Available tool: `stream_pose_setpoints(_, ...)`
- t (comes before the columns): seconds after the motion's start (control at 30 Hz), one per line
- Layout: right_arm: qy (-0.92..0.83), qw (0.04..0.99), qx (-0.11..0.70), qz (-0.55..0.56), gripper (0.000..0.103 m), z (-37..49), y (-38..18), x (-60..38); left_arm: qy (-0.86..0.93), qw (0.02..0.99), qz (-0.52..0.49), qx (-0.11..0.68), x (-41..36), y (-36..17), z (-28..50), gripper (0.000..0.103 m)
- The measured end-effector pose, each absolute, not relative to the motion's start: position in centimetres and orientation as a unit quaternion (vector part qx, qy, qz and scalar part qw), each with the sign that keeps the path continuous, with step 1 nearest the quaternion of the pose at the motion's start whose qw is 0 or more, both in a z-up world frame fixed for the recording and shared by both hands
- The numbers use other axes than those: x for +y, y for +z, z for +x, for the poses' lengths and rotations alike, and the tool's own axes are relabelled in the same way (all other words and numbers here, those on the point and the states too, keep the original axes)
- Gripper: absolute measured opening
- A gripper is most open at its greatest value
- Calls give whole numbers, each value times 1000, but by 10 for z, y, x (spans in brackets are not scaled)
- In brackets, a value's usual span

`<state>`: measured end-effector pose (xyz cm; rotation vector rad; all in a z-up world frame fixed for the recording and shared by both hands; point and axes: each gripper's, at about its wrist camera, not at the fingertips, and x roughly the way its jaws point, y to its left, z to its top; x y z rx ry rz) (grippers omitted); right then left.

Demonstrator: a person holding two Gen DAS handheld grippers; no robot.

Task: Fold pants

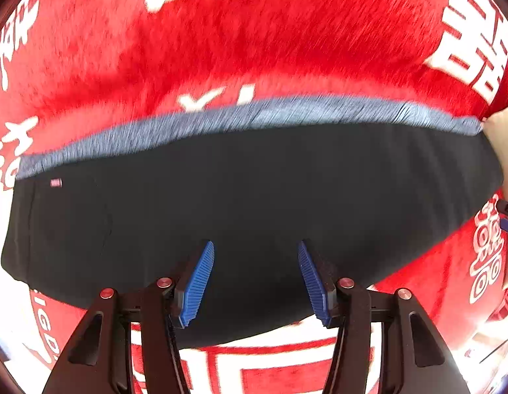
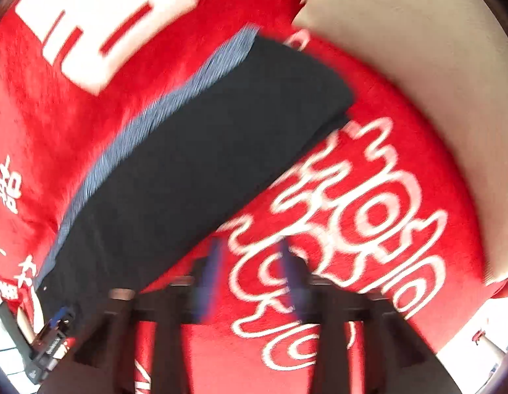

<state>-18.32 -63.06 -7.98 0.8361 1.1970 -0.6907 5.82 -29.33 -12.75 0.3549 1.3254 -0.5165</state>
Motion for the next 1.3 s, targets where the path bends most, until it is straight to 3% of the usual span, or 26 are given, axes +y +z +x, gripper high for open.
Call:
stream_pose_setpoints(0.13, -314, 725, 511, 339, 68, -173, -57, -645, -247, 743, 157, 601, -335, -122, 60, 55)
stream_pose_setpoints(0.2, -315, 730, 510, 328, 49, -164, -54, -657, -241, 744, 162, 602, -360, -125, 60, 55)
stream_pose_setpoints(0.23, -307, 731, 513, 327, 27, -156, -56, -664, -239, 746, 158, 601, -371, -126, 60, 55)
stream_pose_setpoints(0.27, -297, 730, 519, 331, 21, -147, -59, -670, -237, 748, 153, 600, -380, -126, 62, 55)
stream_pose_setpoints(0.5, -284, 746, 535, 279, 21, -100, -75, -700, -220, 752, 164, 600, -430, -144, 58, 55)
stream_pose_setpoints(0.77, -267, 753, 572, 185, 13, -104, -105, -722, -212, 751, 170, 601, -424, -158, 53, 75)
stream_pose_setpoints(0.83, -261, 757, 570, 184, 17, -106, -104, -721, -192, 747, 177, 611, -422, -163, 62, 96)
stream_pose_setpoints(0.9, -257, 757, 568, 194, 19, -108, -104, -722, -180, 736, 157, 634, -415, -168, 72, 100)
stream_pose_setpoints(0.93, -250, 755, 570, 205, 28, -110, -102, -725, -180, 733, 154, 638, -415, -169, 74, 100)
stream_pose_setpoints(0.97, -235, 753, 571, 228, 43, -113, -98, -728, -180, 734, 162, 635, -416, -168, 74, 100)
stream_pose_setpoints(1.13, -181, 767, 524, 324, 80, -158, -72, -719, -174, 751, 162, 616, -415, -166, 68, 103)
stream_pose_setpoints(1.3, -182, 732, 517, 405, 80, -220, -80, -695, -178, 757, 161, 608, -414, -168, 64, 103)
